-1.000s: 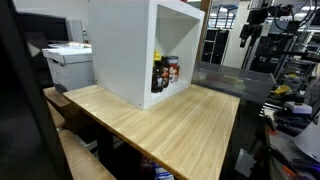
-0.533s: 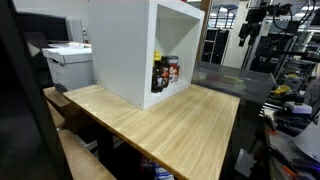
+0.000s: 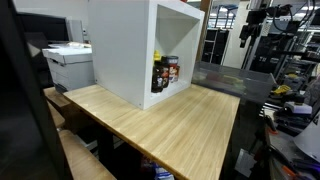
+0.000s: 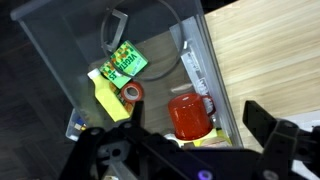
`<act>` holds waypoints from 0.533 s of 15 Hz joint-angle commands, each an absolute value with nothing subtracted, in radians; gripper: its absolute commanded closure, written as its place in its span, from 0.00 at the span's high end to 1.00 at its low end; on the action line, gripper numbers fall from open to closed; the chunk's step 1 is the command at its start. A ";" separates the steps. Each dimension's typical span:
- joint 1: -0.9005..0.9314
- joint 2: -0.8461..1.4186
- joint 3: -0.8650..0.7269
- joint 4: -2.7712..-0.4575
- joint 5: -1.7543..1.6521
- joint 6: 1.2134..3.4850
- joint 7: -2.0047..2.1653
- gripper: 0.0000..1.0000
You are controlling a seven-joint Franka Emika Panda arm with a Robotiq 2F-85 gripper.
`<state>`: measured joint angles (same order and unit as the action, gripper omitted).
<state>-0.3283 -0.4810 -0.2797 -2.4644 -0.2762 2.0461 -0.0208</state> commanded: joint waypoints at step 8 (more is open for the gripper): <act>-0.358 -0.291 -0.282 -2.346 -0.469 2.105 -0.009 1.00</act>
<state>-0.3521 -0.3548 -0.2842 -2.3908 -0.4281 2.0714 -0.0124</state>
